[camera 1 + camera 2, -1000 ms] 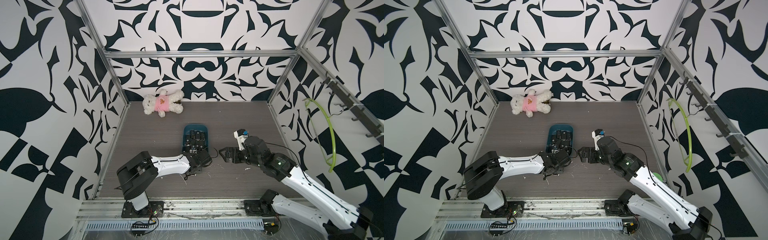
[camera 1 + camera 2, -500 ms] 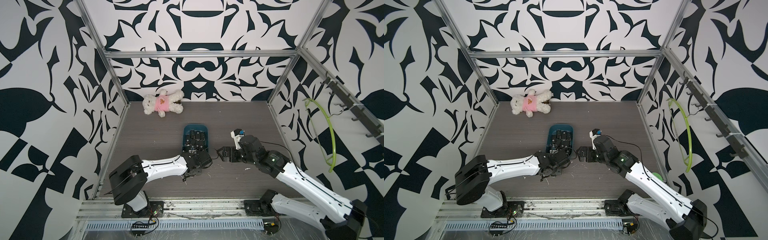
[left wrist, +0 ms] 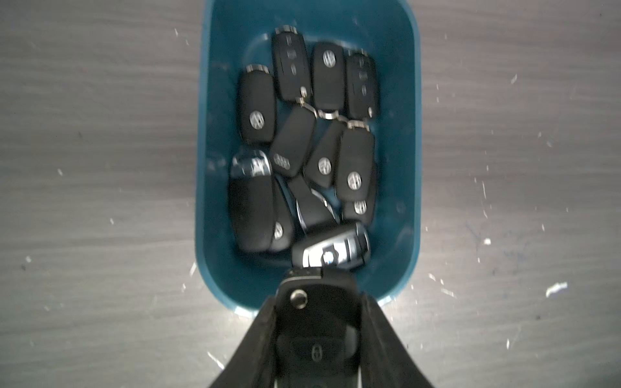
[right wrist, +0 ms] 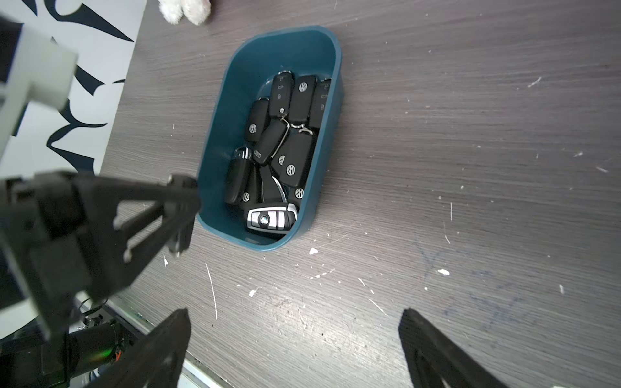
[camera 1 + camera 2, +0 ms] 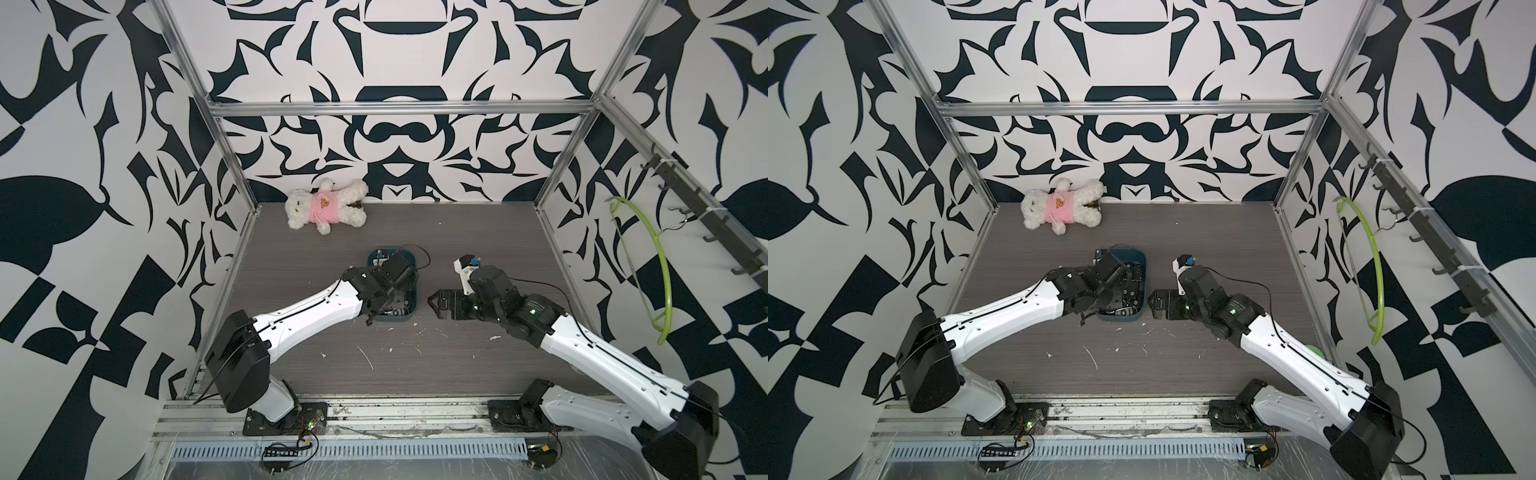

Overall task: Place the car key into the storage box
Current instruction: Pick up the car key from the center of the board.

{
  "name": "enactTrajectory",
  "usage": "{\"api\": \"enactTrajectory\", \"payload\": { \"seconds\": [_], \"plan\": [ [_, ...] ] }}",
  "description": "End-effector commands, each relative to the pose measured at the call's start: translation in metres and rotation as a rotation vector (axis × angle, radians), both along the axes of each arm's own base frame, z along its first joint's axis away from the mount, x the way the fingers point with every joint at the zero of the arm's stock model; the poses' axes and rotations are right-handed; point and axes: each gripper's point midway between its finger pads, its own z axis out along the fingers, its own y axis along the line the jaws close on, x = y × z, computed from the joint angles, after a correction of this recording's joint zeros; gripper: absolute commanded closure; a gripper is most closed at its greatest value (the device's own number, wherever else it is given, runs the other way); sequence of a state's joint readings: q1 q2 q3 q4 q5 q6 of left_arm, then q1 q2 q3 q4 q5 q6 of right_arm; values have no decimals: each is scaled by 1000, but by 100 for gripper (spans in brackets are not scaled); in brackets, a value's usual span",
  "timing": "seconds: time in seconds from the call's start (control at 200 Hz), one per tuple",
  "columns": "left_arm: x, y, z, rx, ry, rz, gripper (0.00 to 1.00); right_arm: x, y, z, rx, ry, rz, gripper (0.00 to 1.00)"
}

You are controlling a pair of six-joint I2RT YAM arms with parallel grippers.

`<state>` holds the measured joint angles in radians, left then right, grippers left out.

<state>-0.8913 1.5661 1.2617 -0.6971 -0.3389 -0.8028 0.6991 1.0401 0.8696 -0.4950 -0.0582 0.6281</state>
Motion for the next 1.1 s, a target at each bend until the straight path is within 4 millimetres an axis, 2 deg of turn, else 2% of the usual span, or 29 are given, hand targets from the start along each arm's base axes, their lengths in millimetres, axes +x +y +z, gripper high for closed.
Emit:
{"api": "enactTrajectory", "payload": {
  "seconds": [0.0, 0.185, 0.25, 0.44, 0.565, 0.81, 1.095],
  "plan": [
    [20, -5, 0, 7, 17, -42, 65, 15, 6, 30, 36, -93, -10, 0],
    [57, -13, -11, 7, 56, -59, 65, 22, 8, 31, 35, -98, -31, 0],
    [68, -16, -20, 24, 73, -71, 65, 25, 8, 32, 33, -101, -39, 0],
    [89, -19, -49, 30, 136, -73, 65, 32, 8, 36, 9, -117, -52, 0],
    [102, -20, -60, 28, 157, -78, 64, 37, 8, 36, -9, -123, -60, 0],
    [119, -29, -79, 45, 187, -103, 63, 42, 10, 33, -22, -117, -71, 0],
    [124, -31, -99, 51, 233, -105, 61, 44, 7, 32, -39, -116, -82, 0]
  ]
}}
